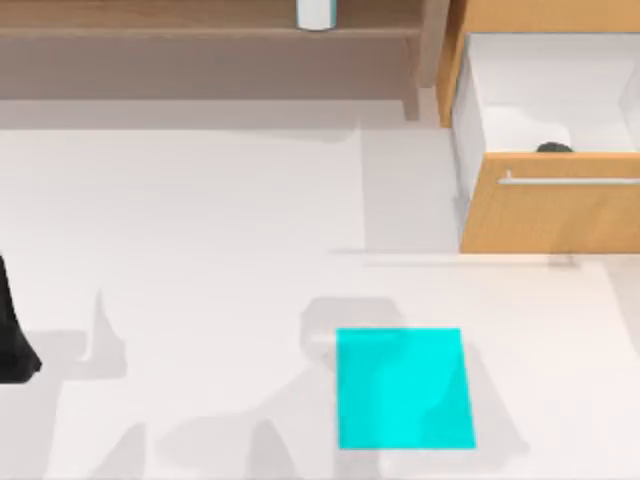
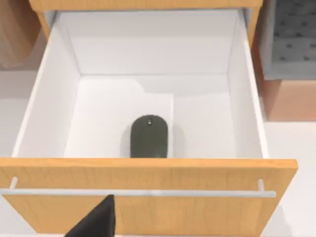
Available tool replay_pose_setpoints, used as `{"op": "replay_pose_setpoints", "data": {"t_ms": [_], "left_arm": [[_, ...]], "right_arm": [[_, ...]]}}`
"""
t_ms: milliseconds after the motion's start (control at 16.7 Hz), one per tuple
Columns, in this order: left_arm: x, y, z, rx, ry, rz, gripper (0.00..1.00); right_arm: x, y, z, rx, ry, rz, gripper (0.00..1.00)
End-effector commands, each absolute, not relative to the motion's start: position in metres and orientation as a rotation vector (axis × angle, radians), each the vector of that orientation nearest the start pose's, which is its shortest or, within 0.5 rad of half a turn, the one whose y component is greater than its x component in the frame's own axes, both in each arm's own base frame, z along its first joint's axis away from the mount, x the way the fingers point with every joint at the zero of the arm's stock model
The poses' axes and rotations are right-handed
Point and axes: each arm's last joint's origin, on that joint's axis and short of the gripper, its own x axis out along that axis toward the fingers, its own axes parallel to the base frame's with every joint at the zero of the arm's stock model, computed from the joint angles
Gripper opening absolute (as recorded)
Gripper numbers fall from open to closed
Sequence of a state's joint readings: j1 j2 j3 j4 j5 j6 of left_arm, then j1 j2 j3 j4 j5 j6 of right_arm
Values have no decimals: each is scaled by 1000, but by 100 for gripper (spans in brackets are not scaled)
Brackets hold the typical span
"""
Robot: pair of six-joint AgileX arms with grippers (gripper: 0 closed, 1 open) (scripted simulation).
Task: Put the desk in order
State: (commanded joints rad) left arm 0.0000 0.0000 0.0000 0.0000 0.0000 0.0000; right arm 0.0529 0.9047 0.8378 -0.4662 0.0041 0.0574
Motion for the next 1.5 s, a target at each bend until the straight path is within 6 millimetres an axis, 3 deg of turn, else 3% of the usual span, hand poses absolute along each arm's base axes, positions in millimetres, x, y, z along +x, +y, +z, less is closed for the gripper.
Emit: {"op": "replay_pose_setpoints", "data": {"t_ms": [120,300,540,720,1020,1500], "left_arm": [[106,-1,160,0,0,0,100],[106,-1,160,0,0,0,100],[106,-1,160,0,0,0,100],[106,-1,160,0,0,0,100],[106,-1,160,0,0,0,100],[106,-1,160,0,0,0,100]], "right_arm": [[243,18,311,39,689,40,100],[320,31,300,38,928,42,100],[405,52,251,26,1203,37,100],[446,65,211,13,1345,28,100],[478,71,169,6,1460,2,100],[480,70,169,9,1469,-4,100]]}}
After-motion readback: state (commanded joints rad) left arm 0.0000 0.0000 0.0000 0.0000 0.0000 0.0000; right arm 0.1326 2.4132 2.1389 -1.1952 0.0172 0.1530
